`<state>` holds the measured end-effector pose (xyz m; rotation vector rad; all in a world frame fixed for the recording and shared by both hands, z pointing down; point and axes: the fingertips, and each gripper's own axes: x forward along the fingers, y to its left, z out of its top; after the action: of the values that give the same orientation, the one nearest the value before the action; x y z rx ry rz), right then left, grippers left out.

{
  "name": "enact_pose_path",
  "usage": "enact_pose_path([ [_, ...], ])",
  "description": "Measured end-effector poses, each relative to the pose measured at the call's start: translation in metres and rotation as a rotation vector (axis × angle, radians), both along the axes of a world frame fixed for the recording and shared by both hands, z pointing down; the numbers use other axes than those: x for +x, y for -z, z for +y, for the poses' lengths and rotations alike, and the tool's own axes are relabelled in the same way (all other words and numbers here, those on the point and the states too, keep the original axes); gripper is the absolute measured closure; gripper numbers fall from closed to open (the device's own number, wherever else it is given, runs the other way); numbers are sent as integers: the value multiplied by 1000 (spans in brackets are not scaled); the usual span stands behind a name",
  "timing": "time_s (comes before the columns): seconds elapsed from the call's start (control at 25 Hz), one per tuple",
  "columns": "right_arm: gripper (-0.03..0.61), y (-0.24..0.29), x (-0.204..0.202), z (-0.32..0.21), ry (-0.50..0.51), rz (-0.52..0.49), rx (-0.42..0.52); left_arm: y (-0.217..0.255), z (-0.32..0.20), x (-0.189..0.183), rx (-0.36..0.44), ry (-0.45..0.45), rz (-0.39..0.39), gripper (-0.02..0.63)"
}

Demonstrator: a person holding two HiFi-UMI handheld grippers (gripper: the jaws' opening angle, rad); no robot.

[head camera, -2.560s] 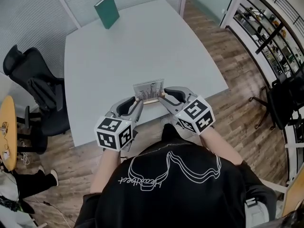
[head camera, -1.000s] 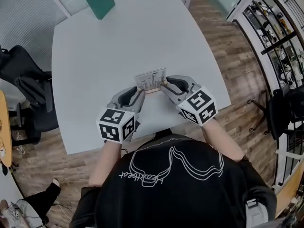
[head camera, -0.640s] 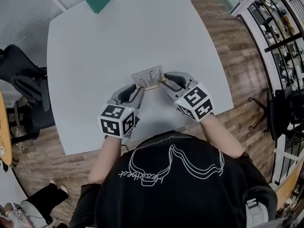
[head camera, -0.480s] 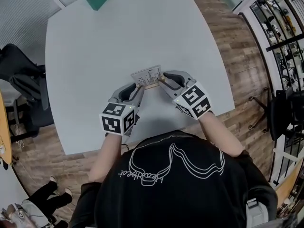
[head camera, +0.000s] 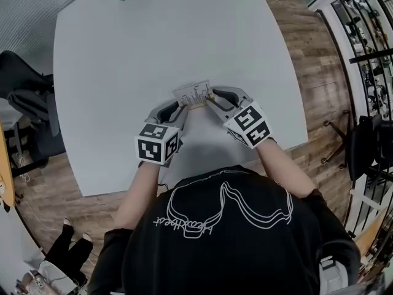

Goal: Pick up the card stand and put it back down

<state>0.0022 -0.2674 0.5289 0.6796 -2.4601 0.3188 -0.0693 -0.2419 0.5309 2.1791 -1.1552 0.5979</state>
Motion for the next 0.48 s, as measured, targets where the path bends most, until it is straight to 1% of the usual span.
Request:
enact_pose_path([
  [0.12,462,-7,-1,-1,5,12,-1,-7,-1,-1,-10,-2,-7,509],
  [0.28,462,-13,-2,-1,3,13,-8,-11,-2,-3,-1,-3,-13,511],
  [0.48,462,-21,-1,1,9,31,-4,-19,1,-1,-18,-15,-26,511],
])
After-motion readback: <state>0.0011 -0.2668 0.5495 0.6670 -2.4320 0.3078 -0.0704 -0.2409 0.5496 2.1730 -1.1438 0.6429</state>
